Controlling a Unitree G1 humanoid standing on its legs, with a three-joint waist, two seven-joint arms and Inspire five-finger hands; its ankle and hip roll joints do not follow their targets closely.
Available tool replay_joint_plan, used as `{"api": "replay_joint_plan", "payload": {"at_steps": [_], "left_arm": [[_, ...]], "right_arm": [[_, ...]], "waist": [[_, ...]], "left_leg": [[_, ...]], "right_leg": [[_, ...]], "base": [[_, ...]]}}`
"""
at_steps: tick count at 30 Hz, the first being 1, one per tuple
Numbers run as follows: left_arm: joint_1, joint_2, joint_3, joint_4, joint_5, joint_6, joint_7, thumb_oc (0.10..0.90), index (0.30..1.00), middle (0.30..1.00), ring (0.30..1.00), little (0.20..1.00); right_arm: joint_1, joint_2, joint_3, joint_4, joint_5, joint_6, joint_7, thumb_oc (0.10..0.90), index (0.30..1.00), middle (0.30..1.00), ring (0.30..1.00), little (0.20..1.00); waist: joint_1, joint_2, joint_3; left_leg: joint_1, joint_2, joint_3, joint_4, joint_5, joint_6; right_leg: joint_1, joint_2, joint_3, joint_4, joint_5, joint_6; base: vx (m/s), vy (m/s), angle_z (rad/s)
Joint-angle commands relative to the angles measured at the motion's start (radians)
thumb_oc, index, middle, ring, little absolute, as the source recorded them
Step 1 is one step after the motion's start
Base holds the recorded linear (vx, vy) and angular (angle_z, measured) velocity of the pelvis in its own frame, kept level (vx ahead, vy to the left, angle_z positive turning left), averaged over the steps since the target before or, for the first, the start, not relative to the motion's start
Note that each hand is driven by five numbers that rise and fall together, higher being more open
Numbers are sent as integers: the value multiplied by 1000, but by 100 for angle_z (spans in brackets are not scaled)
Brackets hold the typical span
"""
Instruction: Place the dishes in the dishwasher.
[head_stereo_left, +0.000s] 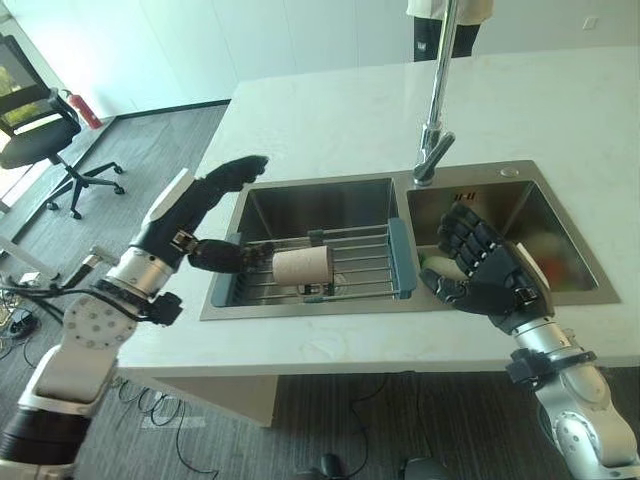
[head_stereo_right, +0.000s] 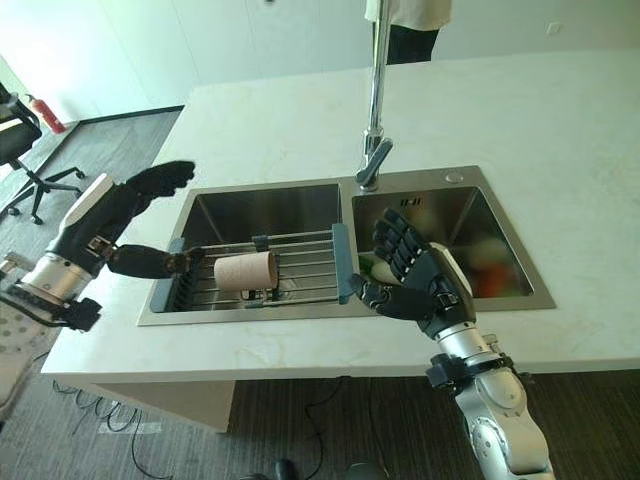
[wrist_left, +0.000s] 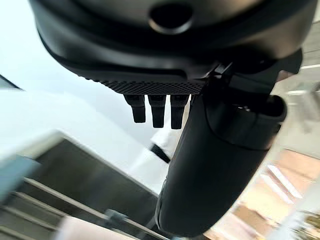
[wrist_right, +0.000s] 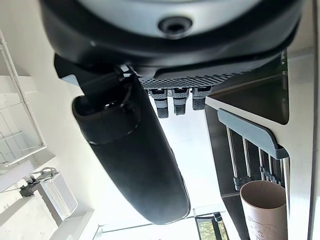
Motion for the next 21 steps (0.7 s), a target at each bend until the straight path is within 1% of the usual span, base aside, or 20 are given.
{"api": "replay_joint_plan", "payload": {"at_steps": [1, 3, 5, 6, 9, 12, 21], "left_arm": [[-78, 25, 78, -27, 78, -51, -5, 800, 900, 900, 900, 900], [-88, 60, 62, 23, 91, -36, -39, 800, 900, 900, 900, 900], [-95, 72, 50, 52, 116, -31, -62, 800, 900, 900, 900, 900], [-115, 80, 19, 88, 141, -12, -90, 800, 900, 900, 900, 900], [-183, 84, -55, 156, 154, 2, -120, 800, 900, 900, 900, 900], [-221, 83, -91, 184, 158, 11, -140, 800, 900, 900, 900, 900], [-317, 48, -209, 306, 231, 15, -123, 800, 900, 900, 900, 900]], "right_arm": [[-103, -37, -45, -44, 23, -74, 40, 800, 900, 900, 900, 900], [-109, -53, -52, -35, 34, -65, 53, 800, 900, 900, 900, 900], [-106, -58, -54, -31, 31, -66, 66, 800, 900, 900, 900, 900], [-108, -69, -54, -31, 41, -55, 76, 800, 900, 900, 900, 900], [-126, -81, -44, -13, 46, -52, 84, 800, 900, 900, 900, 900], [-128, -80, -41, -9, 44, -49, 92, 800, 900, 900, 900, 900], [-139, -81, -32, 8, 42, -49, 109, 800, 900, 900, 900, 900]], "waist": [[-19, 2, -70], [-22, 4, -72], [-26, 5, -73], [-35, 4, -75], [-46, 5, -75], [-54, 4, -76], [-81, -1, -78]], "left_leg": [[35, 56, 12, 80, -163, -46], [38, 53, 16, 80, -167, -42], [41, 52, 20, 80, -169, -39], [44, 51, 25, 80, -172, -36], [49, 50, 36, 80, -177, -31], [52, 49, 43, 80, -180, -28], [64, 52, 72, 80, -189, -20]], "right_leg": [[42, 11, -42, -88, 12, 76], [42, 10, -40, -88, 12, 79], [42, 11, -37, -88, 13, 81], [42, 12, -32, -88, 14, 83], [43, 14, -25, -88, 16, 86], [42, 15, -20, -88, 18, 89], [40, 22, -1, -88, 22, 93]], "base": [[41, 73, -6], [38, 86, -6], [29, 64, -5], [19, 44, -3], [15, 34, -5], [0, 12, -13], [-7, 5, -10]]}}
